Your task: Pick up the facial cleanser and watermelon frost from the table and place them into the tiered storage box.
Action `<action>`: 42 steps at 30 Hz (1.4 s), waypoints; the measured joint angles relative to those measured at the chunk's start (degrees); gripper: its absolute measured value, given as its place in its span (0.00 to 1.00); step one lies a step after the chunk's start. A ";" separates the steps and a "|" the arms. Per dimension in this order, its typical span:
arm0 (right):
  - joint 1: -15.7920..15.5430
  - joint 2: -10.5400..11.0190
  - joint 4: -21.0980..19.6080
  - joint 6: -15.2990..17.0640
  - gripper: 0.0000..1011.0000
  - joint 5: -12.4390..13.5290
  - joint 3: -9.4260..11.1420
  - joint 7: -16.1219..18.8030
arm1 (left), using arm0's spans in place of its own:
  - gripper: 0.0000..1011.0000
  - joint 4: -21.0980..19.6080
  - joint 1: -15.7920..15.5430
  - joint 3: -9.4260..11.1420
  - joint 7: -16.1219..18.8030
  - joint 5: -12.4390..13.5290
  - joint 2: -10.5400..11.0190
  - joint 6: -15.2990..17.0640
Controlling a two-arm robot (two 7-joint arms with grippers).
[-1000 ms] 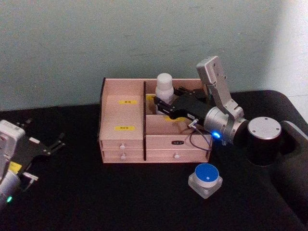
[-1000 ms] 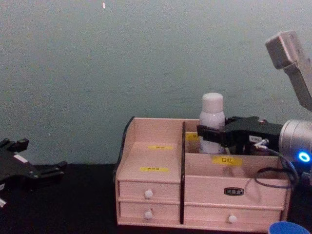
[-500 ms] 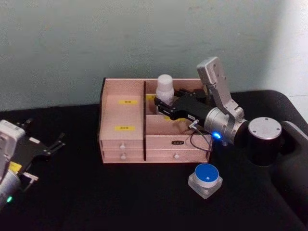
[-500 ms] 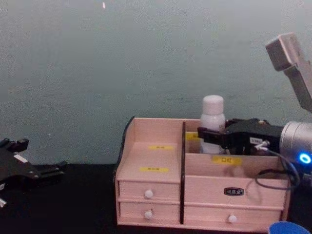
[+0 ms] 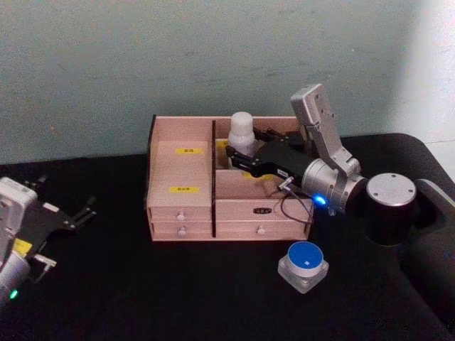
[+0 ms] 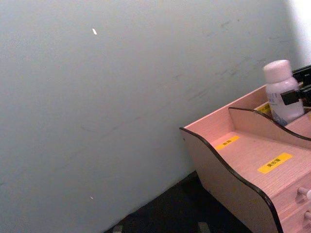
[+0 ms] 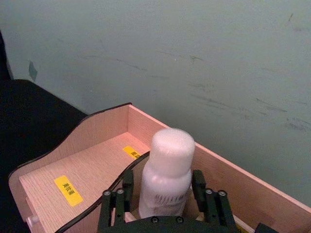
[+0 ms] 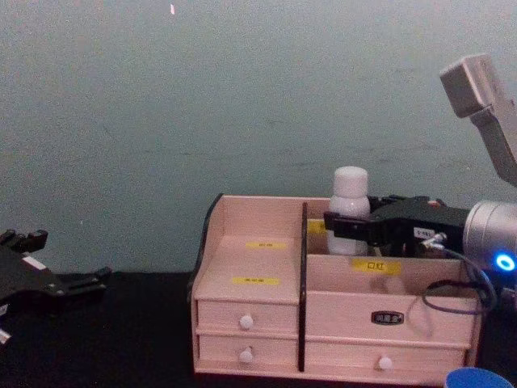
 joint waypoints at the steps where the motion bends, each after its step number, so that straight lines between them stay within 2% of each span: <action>1: 0.00 0.00 0.00 -0.01 0.77 0.00 0.00 0.00 | 0.99 0.00 0.00 0.00 0.00 0.00 0.00 0.00; 10: 0.00 0.00 -0.02 -0.04 0.99 0.01 0.00 -0.03 | 0.99 0.00 0.00 0.00 0.00 0.00 0.00 0.00; 15: 0.00 0.00 -0.02 -0.04 0.99 0.00 0.00 -0.03 | 0.99 0.00 0.00 0.00 0.00 0.00 0.00 0.00; 19: -0.74 0.42 -1.80 -0.14 0.99 0.15 0.33 -0.03 | 0.99 0.00 0.00 0.00 0.00 0.00 0.00 0.00; 21: -1.73 1.08 -3.91 -0.27 0.99 0.31 0.63 -0.03 | 0.99 0.00 0.00 0.00 0.00 0.00 0.00 0.00; 25: -4.18 2.93 -8.42 -0.52 0.99 0.67 1.00 0.44 | 0.99 0.00 0.00 0.00 0.00 0.00 0.00 0.00; 29: -7.83 5.97 -14.14 -0.54 0.99 1.64 1.60 1.69 | 0.99 0.00 0.00 0.00 0.00 0.00 0.00 0.00; 30: -7.83 5.97 -14.14 -0.54 0.99 1.64 1.60 1.69 | 0.99 0.00 0.00 0.00 0.00 0.00 0.00 0.00; 38: -16.66 13.86 -24.83 -0.30 0.99 4.95 3.11 5.16 | 0.99 0.00 0.00 0.00 0.00 0.00 0.00 0.00; 42: -19.89 16.61 -28.01 0.54 0.99 5.95 3.75 5.41 | 0.99 0.00 0.00 0.00 0.00 0.00 0.00 0.00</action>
